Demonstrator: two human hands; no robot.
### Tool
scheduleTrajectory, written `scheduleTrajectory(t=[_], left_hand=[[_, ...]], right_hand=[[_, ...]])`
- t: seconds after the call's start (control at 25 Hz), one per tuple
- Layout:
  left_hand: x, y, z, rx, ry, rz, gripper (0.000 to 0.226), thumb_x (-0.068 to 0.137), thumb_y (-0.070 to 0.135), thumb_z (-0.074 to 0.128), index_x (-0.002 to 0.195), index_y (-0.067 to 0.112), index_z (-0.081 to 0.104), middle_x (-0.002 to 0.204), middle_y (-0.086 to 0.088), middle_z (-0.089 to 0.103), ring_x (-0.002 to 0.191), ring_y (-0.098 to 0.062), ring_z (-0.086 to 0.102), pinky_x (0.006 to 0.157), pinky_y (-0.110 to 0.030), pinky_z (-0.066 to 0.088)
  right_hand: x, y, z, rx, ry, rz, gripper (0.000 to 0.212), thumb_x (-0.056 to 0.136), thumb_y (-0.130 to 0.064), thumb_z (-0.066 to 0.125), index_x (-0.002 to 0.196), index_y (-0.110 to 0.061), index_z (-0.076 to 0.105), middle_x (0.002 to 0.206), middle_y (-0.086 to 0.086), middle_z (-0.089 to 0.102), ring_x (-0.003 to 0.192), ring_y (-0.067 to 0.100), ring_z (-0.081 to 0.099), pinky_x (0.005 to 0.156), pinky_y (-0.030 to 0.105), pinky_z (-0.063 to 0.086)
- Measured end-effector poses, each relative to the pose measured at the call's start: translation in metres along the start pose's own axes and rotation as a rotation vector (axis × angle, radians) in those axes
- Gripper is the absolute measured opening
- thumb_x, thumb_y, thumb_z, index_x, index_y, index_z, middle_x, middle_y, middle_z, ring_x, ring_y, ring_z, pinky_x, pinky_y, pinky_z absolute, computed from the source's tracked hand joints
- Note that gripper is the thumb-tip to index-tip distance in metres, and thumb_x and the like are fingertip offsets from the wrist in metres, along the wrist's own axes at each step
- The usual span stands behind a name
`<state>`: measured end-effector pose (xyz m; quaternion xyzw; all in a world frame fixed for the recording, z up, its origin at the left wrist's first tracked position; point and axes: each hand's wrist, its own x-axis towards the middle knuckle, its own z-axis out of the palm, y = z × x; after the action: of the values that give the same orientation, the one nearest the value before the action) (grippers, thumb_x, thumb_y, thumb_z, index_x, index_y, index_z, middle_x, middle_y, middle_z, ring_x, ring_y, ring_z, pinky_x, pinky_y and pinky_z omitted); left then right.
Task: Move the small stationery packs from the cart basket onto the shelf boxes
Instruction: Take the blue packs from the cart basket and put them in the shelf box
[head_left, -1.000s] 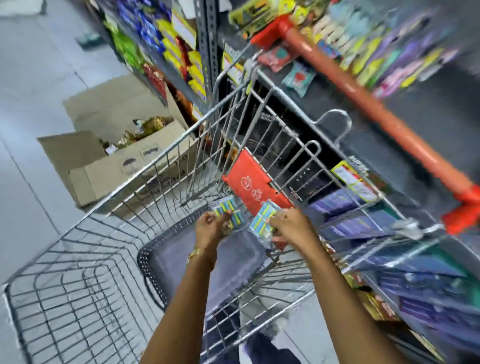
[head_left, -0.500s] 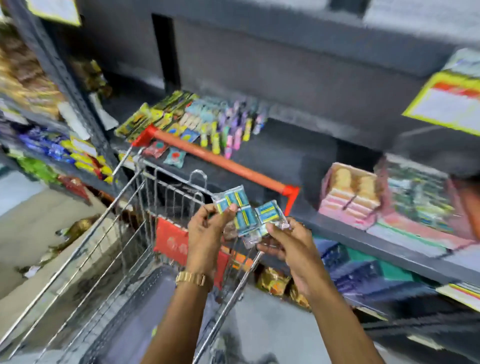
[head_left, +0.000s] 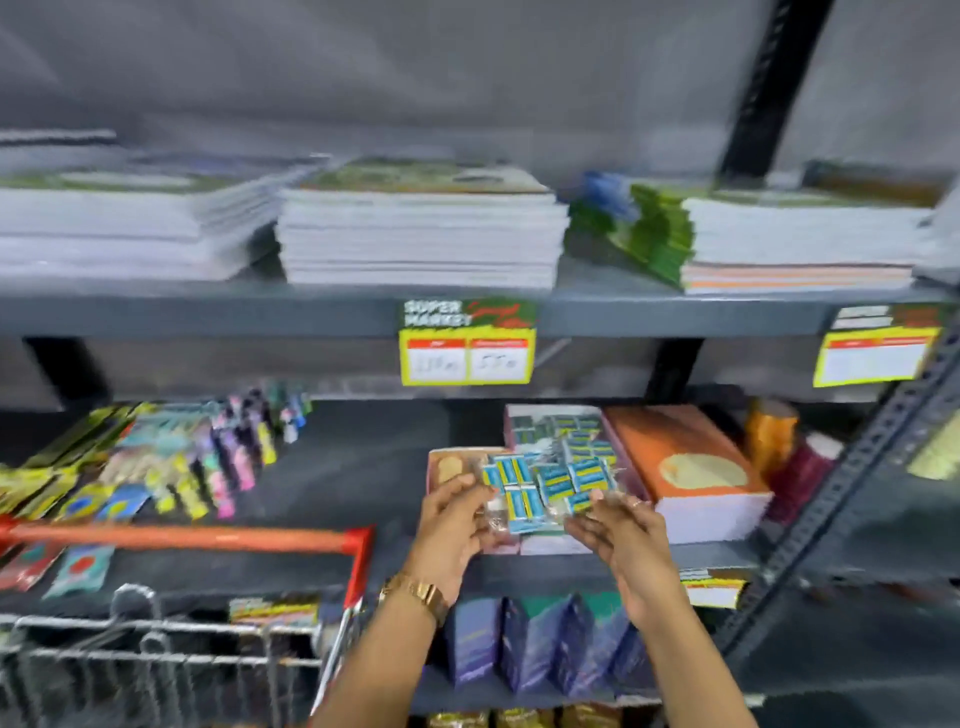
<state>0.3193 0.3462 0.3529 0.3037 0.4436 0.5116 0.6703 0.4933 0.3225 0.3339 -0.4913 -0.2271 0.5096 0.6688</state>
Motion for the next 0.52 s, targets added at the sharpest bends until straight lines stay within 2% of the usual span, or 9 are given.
scheduleTrajectory(t=[0.12,0.2,0.28,0.36,0.44,0.52], left_hand=[[0.033,-0.007,0.041,0.162,-0.004,-0.061,0.023,0.089,-0.002,0.056,0.073,0.013,0.056,0.051,0.001,0.066,0.038,-0.009,0.059,0.043,-0.024,0.053],[0.051,-0.011,0.057,0.273,-0.009,-0.071,0.025,0.090,-0.002,0.056,0.070,0.013,0.057,0.050,0.001,0.066,0.033,-0.004,0.060,0.040,-0.022,0.054],[0.067,-0.014,0.064,0.411,0.027,-0.024,0.021,0.090,-0.002,0.057,0.075,0.012,0.059,0.066,-0.006,0.064,0.033,-0.003,0.060,0.039,-0.021,0.055],[0.078,-0.017,0.062,0.674,0.066,0.098,0.018,0.087,0.001,0.058,0.097,0.015,0.061,0.076,-0.007,0.065,0.046,-0.010,0.065,0.050,-0.026,0.060],[0.084,-0.022,0.057,1.044,0.056,0.241,0.033,0.086,0.007,0.057,0.117,0.018,0.060,0.096,-0.011,0.071,0.075,-0.027,0.071,0.071,-0.033,0.060],[0.085,-0.029,0.056,1.414,0.056,0.393,0.036,0.088,0.011,0.055,0.122,0.021,0.061,0.114,-0.012,0.062,0.093,-0.034,0.068,0.084,-0.037,0.055]], right_hand=[[0.037,-0.010,-0.016,-0.038,0.099,0.058,0.017,0.092,0.001,0.055,0.076,-0.002,0.052,0.050,0.008,0.061,0.039,0.019,0.067,0.043,0.022,0.058],[0.056,-0.008,-0.021,-0.122,0.145,0.105,0.004,0.091,0.001,0.056,0.093,0.003,0.054,0.064,0.019,0.065,0.036,0.017,0.065,0.042,0.024,0.057],[0.071,-0.002,-0.027,-0.319,0.196,0.067,0.018,0.091,-0.005,0.060,0.106,0.003,0.055,0.089,0.025,0.067,0.052,0.026,0.071,0.055,0.036,0.063],[0.075,-0.001,-0.032,-0.774,0.277,-0.066,0.025,0.089,-0.019,0.064,0.108,-0.002,0.060,0.100,0.025,0.070,0.083,0.038,0.071,0.077,0.047,0.059],[0.067,-0.003,-0.032,-1.100,0.324,-0.160,0.026,0.089,-0.030,0.061,0.101,-0.007,0.064,0.097,0.021,0.072,0.089,0.039,0.068,0.078,0.042,0.056],[0.059,-0.002,-0.031,-1.279,0.320,-0.190,0.027,0.091,-0.034,0.057,0.099,-0.009,0.062,0.101,0.018,0.070,0.088,0.039,0.068,0.074,0.040,0.054]])
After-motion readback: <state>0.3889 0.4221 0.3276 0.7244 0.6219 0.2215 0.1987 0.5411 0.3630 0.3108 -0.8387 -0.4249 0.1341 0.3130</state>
